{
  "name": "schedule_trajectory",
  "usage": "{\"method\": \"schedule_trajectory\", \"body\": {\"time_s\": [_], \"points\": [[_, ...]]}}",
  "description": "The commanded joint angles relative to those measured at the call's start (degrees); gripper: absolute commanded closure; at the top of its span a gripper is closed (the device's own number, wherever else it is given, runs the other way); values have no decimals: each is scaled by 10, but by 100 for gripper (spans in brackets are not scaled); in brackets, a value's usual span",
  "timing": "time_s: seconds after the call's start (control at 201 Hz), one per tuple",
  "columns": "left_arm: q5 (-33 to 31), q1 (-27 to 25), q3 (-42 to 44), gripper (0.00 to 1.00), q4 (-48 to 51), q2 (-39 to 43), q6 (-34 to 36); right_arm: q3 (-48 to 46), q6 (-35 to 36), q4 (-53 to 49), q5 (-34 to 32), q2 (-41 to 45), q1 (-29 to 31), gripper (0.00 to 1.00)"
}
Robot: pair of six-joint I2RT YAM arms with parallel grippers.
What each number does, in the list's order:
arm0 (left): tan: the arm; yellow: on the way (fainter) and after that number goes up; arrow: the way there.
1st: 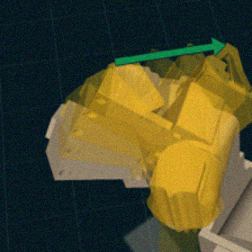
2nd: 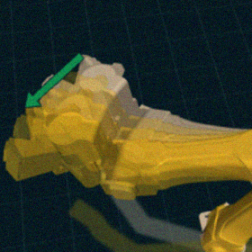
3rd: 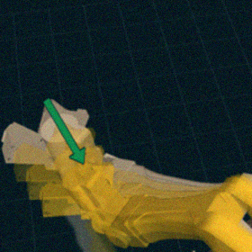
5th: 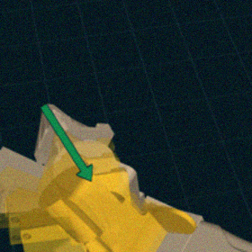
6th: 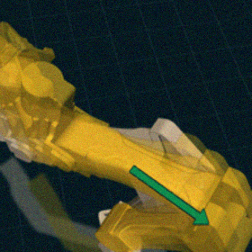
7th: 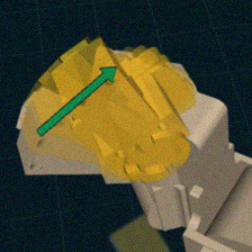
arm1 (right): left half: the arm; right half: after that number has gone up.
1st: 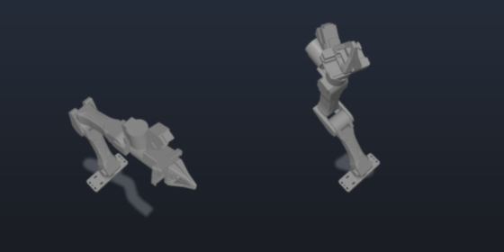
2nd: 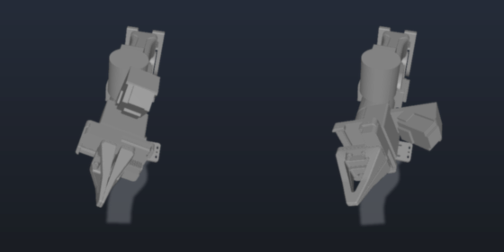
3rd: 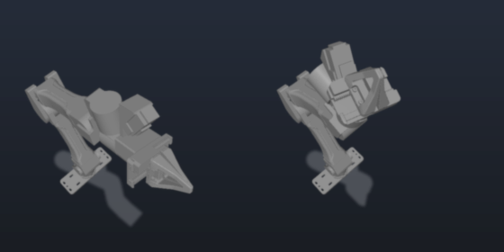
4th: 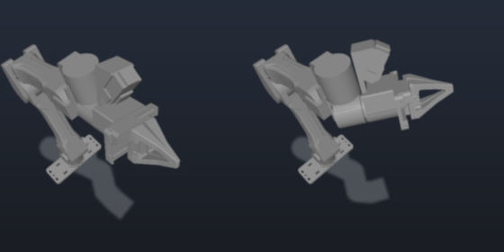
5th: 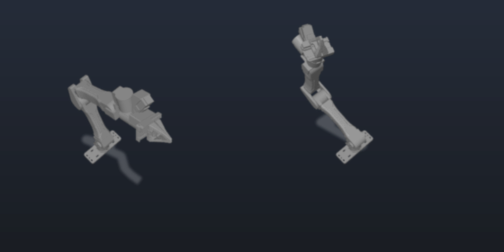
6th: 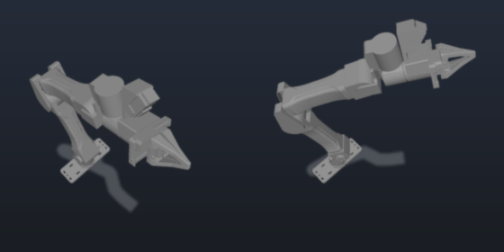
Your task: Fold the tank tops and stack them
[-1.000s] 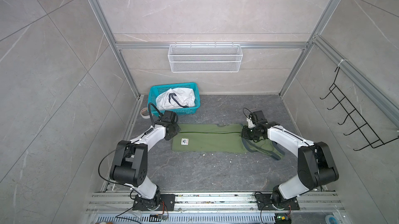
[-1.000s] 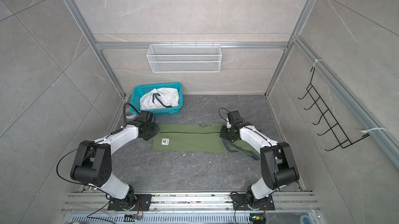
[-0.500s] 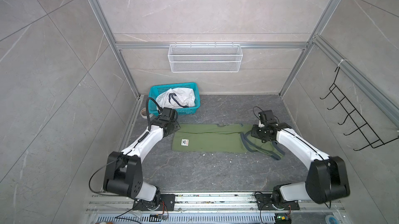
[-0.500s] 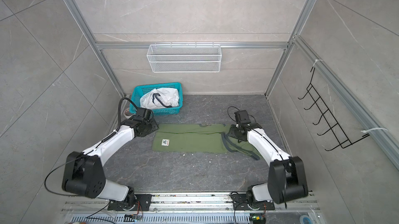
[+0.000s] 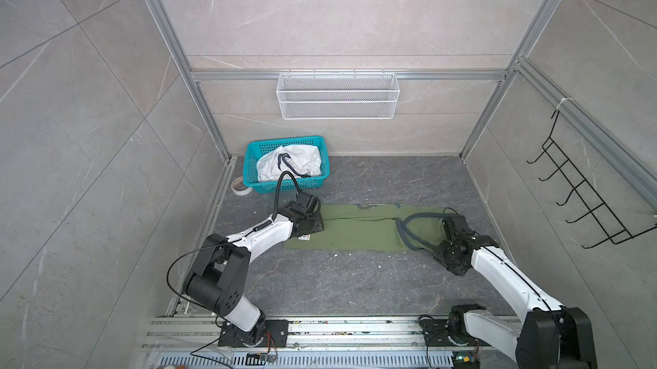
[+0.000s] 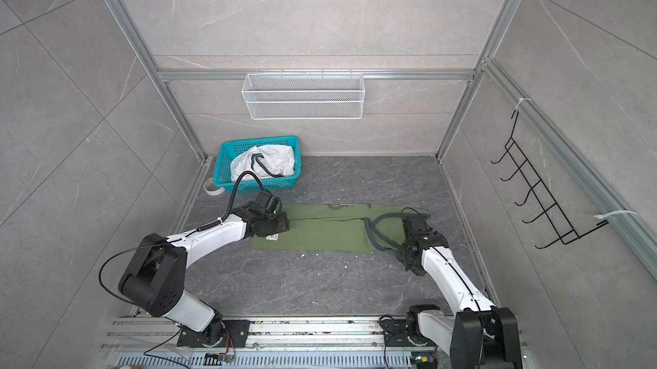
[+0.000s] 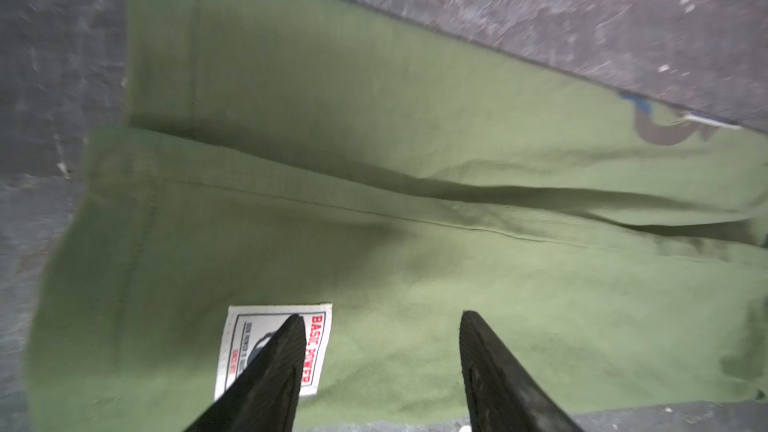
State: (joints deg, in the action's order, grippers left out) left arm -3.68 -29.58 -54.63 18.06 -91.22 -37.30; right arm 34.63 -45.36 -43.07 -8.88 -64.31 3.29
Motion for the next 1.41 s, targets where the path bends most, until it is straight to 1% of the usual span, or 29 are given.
{"method": "schedule_trajectory", "body": {"time_s": [0.0,0.109,0.249,0.473,0.637,0.712,0.816,0.876,0.926,1.0,1.07,1.199,1.354,1.408], "points": [[22,9,-12,38,-46,-19,8,-14,-39,4,-44,-19,1,55],[35,25,-13,38,-60,-46,1,10,-36,13,-77,-56,-1,55],[39,49,-8,38,-68,-67,-4,54,-15,23,-99,-103,-17,53],[42,78,9,38,-80,-73,-9,109,39,62,-77,-189,-74,53],[45,93,17,38,-84,-71,-8,162,84,76,-72,-260,-85,52],[44,97,21,38,-86,-69,-8,183,98,66,-73,-285,-88,52],[46,100,27,38,-88,-67,-9,176,101,63,-66,-290,-88,52],[45,103,31,38,-91,-67,-10,164,97,55,-80,-281,-89,51],[46,104,33,38,-92,-67,-10,152,94,52,-94,-267,-92,49],[45,108,34,38,-93,-69,-10,138,94,54,-99,-249,-106,46],[45,110,36,38,-94,-70,-10,131,100,58,-88,-242,-127,43],[46,118,40,38,-97,-72,-11,126,112,74,-27,-257,-166,42],[56,129,46,38,-106,-74,-11,118,129,114,39,-256,-169,48],[57,131,47,38,-106,-75,-12,118,133,119,50,-253,-169,51]]}}
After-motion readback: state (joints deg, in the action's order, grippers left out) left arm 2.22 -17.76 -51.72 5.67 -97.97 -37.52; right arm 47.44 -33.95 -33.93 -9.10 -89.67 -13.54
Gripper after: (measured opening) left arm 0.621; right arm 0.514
